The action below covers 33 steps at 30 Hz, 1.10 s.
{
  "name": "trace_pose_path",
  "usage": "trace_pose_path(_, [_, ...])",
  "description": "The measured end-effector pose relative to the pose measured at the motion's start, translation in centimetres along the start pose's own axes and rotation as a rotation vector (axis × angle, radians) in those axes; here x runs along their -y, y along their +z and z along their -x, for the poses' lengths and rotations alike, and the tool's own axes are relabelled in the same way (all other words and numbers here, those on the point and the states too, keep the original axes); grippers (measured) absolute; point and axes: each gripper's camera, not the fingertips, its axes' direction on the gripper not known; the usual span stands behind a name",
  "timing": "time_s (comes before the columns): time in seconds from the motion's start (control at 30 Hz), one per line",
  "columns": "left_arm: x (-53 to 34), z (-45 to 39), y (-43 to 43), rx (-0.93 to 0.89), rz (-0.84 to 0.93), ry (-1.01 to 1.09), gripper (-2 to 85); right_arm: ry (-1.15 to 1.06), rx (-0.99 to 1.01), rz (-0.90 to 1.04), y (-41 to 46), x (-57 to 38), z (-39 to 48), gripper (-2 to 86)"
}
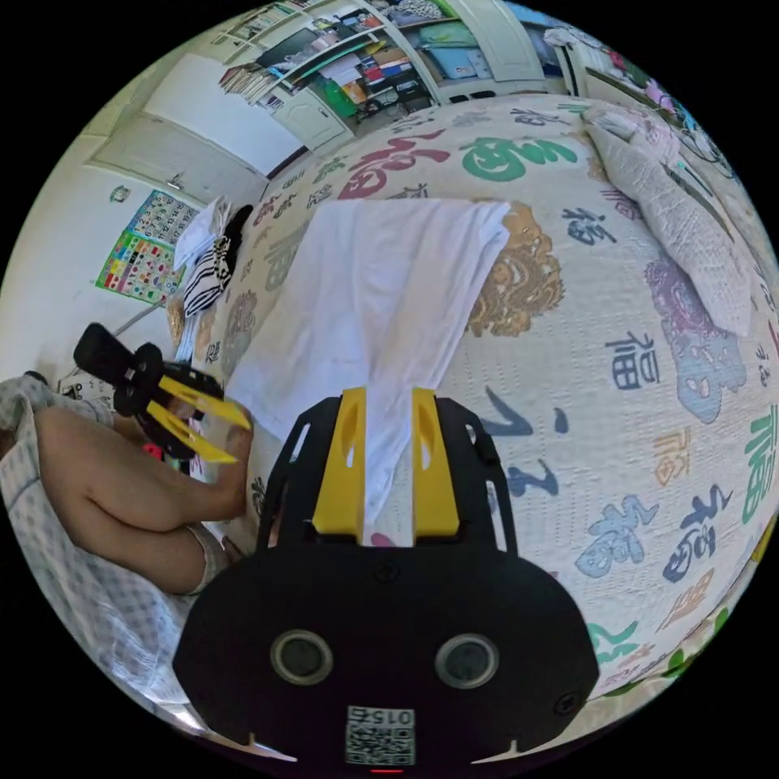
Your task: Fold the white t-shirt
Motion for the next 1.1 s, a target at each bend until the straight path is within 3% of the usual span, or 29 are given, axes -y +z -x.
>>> trace_pose_path(0.13, [-4.1, 2.9, -0.5, 0.143, 0.096, -0.171, 10.6, 0.048, 0.000, 0.059, 1.7, -3.9, 1.2, 10.0])
trace_pose_path(0.33, [-5.3, 3.5, 1.4, 0.230, 0.134, -0.154, 0.7, 0.136, -0.088, 0.033, 2.1, -8.0, 1.0, 4.1])
trace_pose_path(0.47, [-5.7, 3.3, -0.7, 0.209, 0.075, -0.148, -0.5, 0.204, -0.034, 0.010, 0.3, -10.9, 0.3, 0.5])
trace_pose_path(0.6, [-7.4, 3.0, -2.1, 0.313, 0.115, -0.142, 0.0, 0.268, -0.051, -0.007, -0.2, -14.5, -0.3, 0.6])
trace_pose_path(0.67, [-8.1, 3.7, -1.7, 0.229, 0.083, -0.162, 1.1, 0.273, -0.004, 0.004, 0.3, -15.4, -0.7, 1.3])
trace_pose_path(0.77, [-8.2, 5.2, -2.1, 0.120, 0.062, -0.187, 3.9, 0.278, -0.111, -0.015, -0.4, -15.4, -0.7, 4.3])
trace_pose_path(0.9, [-6.7, 8.4, -7.9, 0.019, -0.114, -0.151, 6.8, 0.215, -0.121, -0.193, -4.3, -13.3, -1.1, 6.8])
trace_pose_path(1.1, [-0.4, 19.9, -10.5, 0.207, -0.241, -0.311, 10.6, 0.233, -0.085, -0.250, -4.0, -7.5, -3.2, 8.0])
